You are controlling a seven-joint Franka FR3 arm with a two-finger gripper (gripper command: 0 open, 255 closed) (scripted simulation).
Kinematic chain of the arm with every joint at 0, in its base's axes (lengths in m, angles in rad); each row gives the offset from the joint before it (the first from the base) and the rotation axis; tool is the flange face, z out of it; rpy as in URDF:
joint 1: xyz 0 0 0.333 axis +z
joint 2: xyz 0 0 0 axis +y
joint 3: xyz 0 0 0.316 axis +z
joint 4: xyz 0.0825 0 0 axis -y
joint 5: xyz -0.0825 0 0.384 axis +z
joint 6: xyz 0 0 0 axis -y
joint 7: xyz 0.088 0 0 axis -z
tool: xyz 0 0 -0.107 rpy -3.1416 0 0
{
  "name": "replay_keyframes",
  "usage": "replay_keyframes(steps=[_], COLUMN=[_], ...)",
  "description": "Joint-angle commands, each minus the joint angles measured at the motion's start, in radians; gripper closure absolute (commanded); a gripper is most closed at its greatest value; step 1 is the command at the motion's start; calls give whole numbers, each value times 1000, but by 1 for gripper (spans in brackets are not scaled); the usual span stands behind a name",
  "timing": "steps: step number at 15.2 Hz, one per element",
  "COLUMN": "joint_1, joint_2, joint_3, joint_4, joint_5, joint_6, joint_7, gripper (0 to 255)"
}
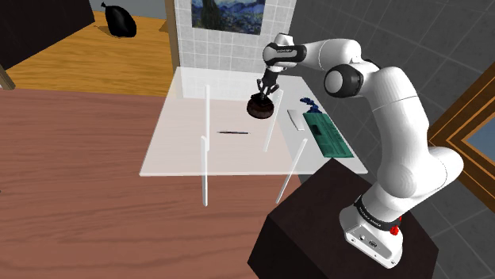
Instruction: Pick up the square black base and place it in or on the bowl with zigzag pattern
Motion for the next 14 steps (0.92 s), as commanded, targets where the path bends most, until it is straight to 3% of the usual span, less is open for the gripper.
replay_keyframes(steps=[1,10,11,14], joint_1=[-1,-1,-1,-1], joint_2=[11,18,18,19], joint_3=[0,0,0,0], joint_4=[-9,-11,-11,-11], joint_5=[1,1,1,1], joint_6=[20,30,30,30], joint_7=[-4,-5,-5,-5], gripper=[255,255,0,0])
